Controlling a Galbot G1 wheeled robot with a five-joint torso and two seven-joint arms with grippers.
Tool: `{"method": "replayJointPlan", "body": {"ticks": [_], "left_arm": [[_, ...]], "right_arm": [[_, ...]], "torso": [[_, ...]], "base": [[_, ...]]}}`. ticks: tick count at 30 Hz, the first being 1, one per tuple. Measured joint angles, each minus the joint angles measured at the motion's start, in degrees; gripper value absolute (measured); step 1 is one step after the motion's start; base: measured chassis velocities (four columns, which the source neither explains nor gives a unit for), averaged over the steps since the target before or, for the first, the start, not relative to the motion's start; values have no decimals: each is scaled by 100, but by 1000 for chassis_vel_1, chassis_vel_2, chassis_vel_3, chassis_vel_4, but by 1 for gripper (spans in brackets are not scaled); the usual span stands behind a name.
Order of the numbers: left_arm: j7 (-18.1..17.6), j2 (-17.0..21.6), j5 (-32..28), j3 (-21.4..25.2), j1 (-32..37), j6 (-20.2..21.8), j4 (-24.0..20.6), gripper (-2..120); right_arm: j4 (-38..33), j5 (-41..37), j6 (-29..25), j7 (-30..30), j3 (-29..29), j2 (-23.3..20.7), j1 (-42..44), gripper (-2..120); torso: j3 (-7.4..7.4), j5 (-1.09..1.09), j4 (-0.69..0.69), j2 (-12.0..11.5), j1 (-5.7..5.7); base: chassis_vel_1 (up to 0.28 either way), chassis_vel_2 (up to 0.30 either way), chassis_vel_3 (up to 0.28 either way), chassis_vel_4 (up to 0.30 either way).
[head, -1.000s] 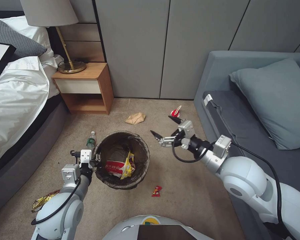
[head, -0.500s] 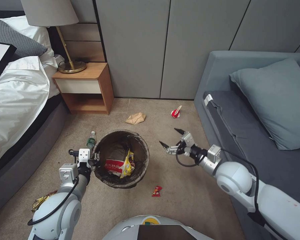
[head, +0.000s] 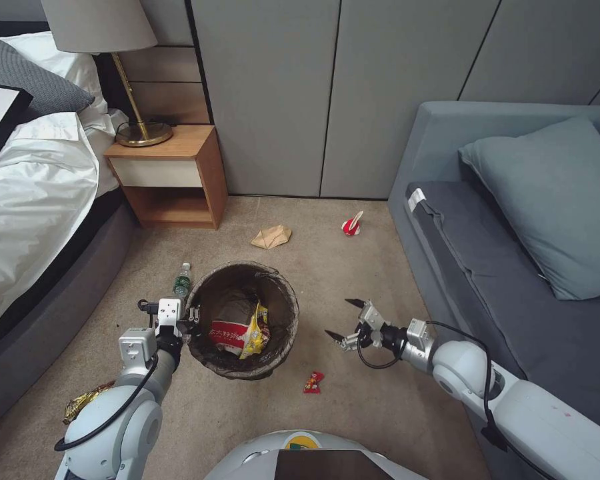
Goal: Pick up the trash bin, then pick up the garbage from the floor and place it into the trash bin.
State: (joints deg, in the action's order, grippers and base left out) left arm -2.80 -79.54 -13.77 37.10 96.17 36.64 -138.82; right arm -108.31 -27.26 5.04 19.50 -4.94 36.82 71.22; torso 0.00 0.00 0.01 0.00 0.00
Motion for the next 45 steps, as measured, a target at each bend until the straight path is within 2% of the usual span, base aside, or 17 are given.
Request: {"method": "replayJointPlan", "body": {"ticks": [5,14,31,45], "left_arm": [[-6,-1,17,-16,21,3,19,2],[-7,-32,59,-62,5,5,70,2],[22,-107,96,-93,-83,-9,142,2],[50,-137,91,-76,-107,-43,183,2]], "right_arm": [[351,89,46,241,245,68,-53,100],[844,399,62,276,497,219,-188,100],[1108,1176,377,98,1159,527,-465,100],[1546,1596,508,108,1973,871,-1169,100]], "torso": [[0,1,-1,0,0],[0,1,-1,0,0],[0,0,-1,0,0],[0,0,0,0,0]], "base": [[0,0,0,0],[0,0,0,0],[0,0,0,0],[0,0,0,0]]}}
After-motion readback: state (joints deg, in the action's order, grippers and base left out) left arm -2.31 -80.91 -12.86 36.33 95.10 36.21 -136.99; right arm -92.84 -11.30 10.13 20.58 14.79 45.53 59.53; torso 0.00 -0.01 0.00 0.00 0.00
